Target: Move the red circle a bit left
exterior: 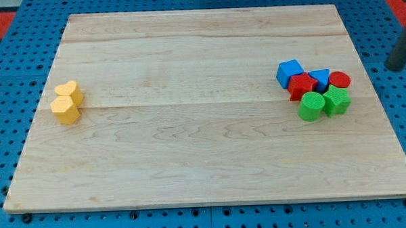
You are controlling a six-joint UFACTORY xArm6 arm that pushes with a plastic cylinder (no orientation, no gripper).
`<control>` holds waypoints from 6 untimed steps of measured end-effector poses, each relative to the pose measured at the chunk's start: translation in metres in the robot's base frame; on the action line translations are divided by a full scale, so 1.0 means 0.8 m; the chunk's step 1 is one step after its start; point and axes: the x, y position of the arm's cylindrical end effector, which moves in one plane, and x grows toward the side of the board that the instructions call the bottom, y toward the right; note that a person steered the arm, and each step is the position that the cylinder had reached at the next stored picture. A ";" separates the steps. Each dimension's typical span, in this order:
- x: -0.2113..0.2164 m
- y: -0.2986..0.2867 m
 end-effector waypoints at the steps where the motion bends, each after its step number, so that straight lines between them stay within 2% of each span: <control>1: 0.057 -0.020; 2: 0.060 -0.068; 4: -0.024 -0.200; 6: -0.025 -0.186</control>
